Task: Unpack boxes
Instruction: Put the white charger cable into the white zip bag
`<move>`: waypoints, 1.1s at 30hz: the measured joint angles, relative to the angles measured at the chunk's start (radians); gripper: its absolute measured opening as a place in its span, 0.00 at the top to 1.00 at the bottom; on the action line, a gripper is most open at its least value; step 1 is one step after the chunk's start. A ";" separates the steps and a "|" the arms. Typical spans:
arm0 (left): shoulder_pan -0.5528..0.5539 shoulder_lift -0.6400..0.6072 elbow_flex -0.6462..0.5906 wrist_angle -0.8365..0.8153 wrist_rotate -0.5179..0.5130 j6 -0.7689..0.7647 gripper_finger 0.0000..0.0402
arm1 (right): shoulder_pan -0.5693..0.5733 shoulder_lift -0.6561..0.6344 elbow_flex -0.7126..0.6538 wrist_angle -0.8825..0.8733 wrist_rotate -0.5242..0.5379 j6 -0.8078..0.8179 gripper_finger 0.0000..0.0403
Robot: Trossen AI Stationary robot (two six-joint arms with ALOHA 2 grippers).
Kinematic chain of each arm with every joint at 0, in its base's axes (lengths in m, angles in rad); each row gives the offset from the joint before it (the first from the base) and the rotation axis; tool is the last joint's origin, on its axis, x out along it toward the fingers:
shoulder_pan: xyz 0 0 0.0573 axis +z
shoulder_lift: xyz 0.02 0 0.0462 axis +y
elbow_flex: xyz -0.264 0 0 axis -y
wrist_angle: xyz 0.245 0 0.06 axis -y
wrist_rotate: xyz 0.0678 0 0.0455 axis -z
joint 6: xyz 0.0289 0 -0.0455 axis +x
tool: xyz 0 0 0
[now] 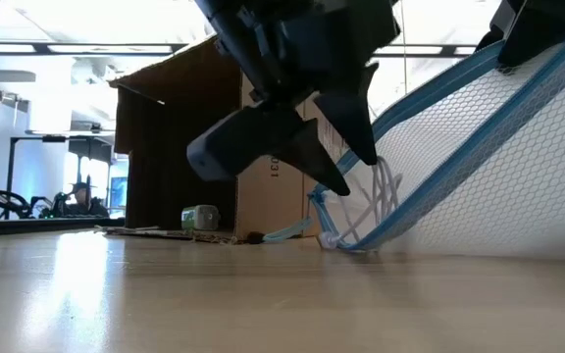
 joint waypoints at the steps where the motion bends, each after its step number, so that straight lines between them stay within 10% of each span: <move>1: -0.005 -0.001 0.000 -0.001 -0.007 0.015 0.58 | 0.000 0.000 0.000 0.000 0.000 0.000 1.00; 20: 0.049 -0.005 -0.010 -0.007 0.001 0.120 0.62 | 0.000 0.000 0.000 0.000 0.027 -0.018 1.00; 33: 0.018 -0.004 0.036 -0.004 -0.039 -0.039 0.99 | 0.000 0.000 0.000 0.000 0.026 -0.027 1.00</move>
